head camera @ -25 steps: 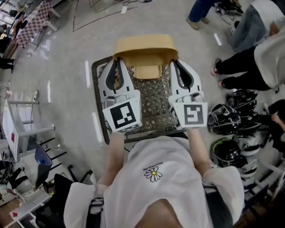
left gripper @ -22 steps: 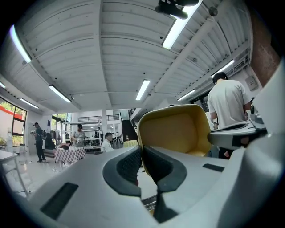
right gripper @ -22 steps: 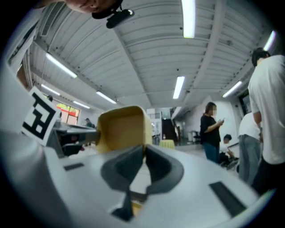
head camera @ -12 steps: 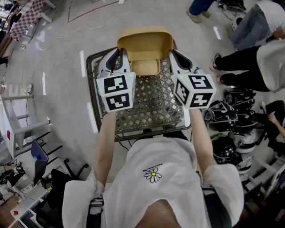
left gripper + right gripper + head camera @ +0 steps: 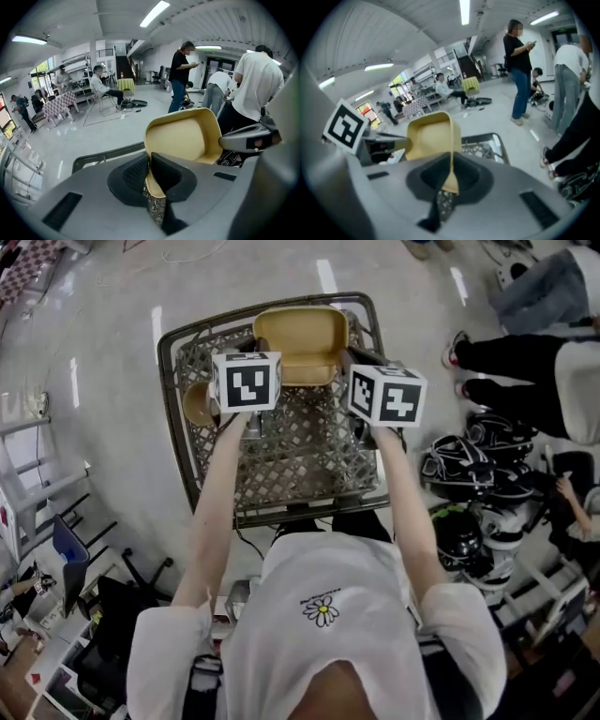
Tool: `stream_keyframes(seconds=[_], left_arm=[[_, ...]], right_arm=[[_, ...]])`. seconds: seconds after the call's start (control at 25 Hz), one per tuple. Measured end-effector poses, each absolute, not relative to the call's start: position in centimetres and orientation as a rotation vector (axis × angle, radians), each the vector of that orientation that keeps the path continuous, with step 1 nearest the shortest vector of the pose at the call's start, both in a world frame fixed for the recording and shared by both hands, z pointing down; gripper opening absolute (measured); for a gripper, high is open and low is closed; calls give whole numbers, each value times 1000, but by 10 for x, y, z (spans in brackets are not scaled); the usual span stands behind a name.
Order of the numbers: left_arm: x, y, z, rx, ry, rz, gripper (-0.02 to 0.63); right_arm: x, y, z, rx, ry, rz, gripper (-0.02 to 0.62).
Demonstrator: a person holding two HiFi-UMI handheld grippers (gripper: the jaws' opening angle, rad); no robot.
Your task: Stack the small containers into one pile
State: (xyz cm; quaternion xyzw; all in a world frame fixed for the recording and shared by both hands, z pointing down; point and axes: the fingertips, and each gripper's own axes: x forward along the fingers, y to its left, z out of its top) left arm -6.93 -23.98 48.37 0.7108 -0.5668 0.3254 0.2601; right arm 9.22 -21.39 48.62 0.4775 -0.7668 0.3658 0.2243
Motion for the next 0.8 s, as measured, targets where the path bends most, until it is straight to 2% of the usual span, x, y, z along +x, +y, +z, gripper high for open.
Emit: stream_keyframes(seconds=[0.28,0.8], left_arm=[[-86,-234,558,1774,-1445,955,42],[-93,-217,599,1653,-1335,1007,44]], right_arm=[[80,-206,557,1225,-1973,1164,41],[69,-188,586,1189,-1837,1286,41]])
